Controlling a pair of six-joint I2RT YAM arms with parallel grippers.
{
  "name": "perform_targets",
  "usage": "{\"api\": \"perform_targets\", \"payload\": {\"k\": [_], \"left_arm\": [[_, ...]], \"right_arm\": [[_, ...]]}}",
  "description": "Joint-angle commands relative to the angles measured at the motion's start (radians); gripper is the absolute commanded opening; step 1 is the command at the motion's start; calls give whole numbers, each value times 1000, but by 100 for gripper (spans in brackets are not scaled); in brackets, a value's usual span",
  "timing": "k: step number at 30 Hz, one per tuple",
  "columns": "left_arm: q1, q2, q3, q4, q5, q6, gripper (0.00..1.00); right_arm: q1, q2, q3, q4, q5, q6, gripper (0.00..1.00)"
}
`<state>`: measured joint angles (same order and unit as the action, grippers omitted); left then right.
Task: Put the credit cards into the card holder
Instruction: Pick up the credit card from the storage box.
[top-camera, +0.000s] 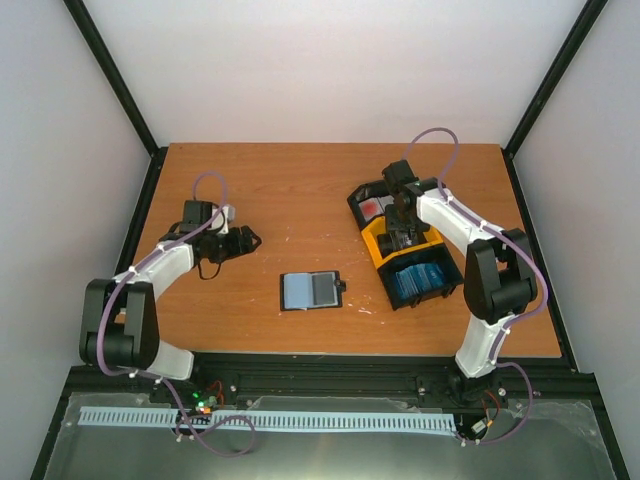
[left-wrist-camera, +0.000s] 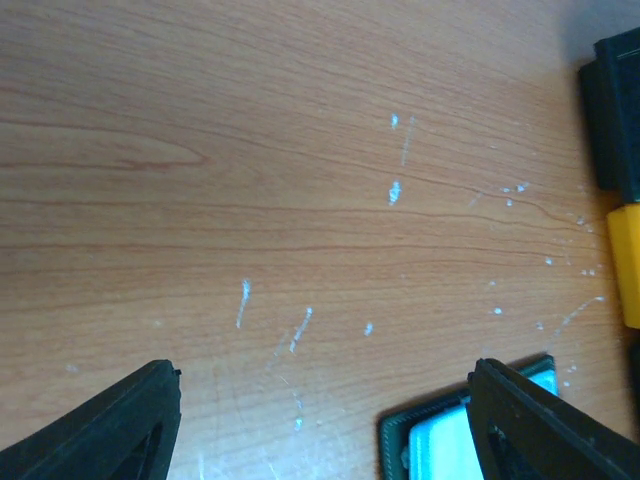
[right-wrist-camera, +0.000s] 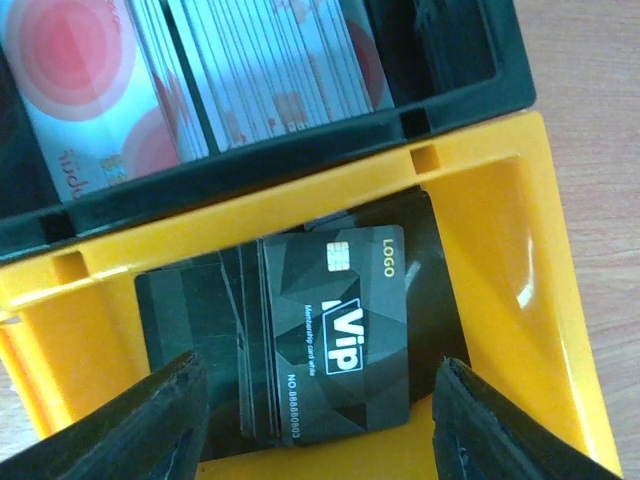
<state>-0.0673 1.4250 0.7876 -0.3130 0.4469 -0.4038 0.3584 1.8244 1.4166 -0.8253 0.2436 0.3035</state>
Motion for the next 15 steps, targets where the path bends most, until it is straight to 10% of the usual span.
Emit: {"api": "perform_targets", "payload": {"k": [1,15], "left_arm": [[4,44,72,-14,-47,75,79],[4,128,172,-37,-41,105,78]], "right_arm": [[-5,22,-28,-46,41,-6,62],[-6,178,56,-47,76,-28,61]]}}
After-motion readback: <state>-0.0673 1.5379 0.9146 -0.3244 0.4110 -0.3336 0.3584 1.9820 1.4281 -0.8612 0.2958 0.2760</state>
